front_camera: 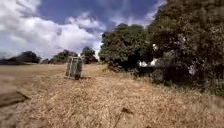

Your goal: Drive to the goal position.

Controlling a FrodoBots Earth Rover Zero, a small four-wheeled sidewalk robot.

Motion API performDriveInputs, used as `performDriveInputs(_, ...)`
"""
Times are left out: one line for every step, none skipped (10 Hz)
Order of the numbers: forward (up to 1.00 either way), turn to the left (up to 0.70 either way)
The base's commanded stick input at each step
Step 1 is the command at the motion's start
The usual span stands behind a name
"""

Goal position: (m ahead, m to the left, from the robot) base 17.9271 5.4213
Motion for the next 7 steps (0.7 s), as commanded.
performDriveInputs(0.70, 0.00)
performDriveInputs(0.70, 0.00)
performDriveInputs(0.70, 0.00)
performDriveInputs(0.70, 0.00)
performDriveInputs(0.70, 0.00)
performDriveInputs(0.70, 0.00)
performDriveInputs(0.70, 0.00)
